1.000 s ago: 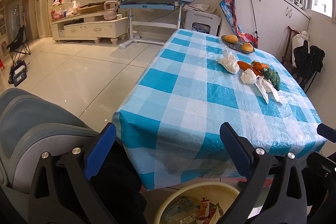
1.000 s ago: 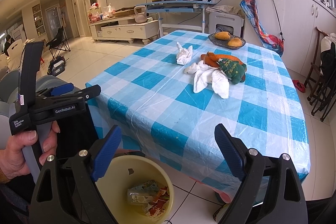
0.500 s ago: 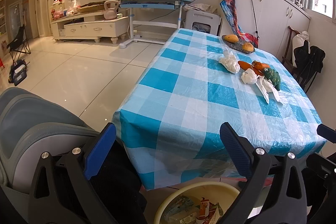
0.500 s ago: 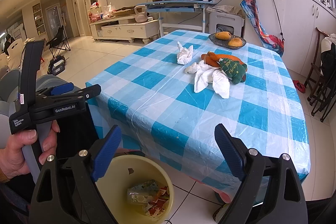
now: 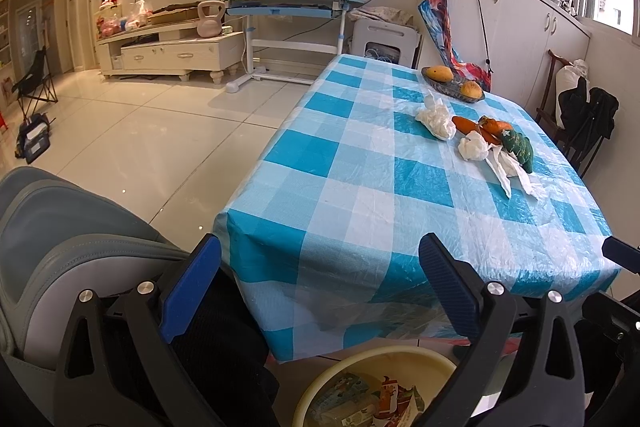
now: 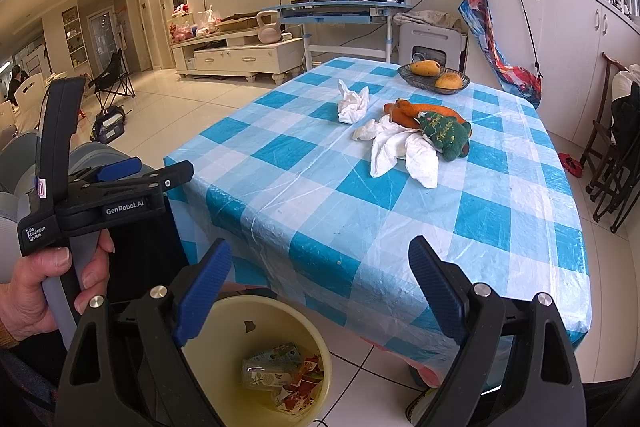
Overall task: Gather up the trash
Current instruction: 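Grasp a white tissue with the right tool while the left tool grasps another tissue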
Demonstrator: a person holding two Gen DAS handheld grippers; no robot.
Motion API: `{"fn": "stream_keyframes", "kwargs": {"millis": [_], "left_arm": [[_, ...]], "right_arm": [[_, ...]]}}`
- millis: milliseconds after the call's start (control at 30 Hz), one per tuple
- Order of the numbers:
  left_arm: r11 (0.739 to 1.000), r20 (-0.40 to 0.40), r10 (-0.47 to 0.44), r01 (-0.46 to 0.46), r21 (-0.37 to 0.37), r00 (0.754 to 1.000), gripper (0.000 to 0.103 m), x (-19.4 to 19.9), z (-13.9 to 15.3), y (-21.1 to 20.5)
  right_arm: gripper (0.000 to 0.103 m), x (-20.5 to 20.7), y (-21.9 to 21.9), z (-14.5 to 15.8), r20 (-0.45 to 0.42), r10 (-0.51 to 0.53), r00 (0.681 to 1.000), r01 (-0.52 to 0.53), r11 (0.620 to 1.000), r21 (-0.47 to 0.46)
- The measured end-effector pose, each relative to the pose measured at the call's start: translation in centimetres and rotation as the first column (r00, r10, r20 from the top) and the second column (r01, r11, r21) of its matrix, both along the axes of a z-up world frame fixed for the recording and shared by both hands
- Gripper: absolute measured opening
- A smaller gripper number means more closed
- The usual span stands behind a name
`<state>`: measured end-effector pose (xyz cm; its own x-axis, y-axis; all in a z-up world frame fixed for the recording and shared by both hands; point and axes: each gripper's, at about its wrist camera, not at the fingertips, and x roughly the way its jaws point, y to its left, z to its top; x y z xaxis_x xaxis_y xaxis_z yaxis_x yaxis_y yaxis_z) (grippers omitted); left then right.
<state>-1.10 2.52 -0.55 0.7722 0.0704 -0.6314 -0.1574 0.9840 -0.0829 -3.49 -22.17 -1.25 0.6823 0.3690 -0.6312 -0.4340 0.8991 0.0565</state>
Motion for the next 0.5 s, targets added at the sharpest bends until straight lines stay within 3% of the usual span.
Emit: {"fn": "stream_keyframes", "kwargs": {"millis": [167,500], "left_arm": [[0.997,0.003,-0.068,0.068,-0.046,0.998,0.096,1.2,0.2,-0.3],[0.981,0.004,-0.191,0.191,0.021,0.982,0.096,9.2,1.3,-4.8]], "right_arm": [[0.087,0.6,-0.5,0.4,-0.021,-0.01,1.0,0.011,0.999,0.045],[0.081,4.0,-2.0,0.7,-0.07,-0.04,0.997,0.044,0.997,0.057]]}}
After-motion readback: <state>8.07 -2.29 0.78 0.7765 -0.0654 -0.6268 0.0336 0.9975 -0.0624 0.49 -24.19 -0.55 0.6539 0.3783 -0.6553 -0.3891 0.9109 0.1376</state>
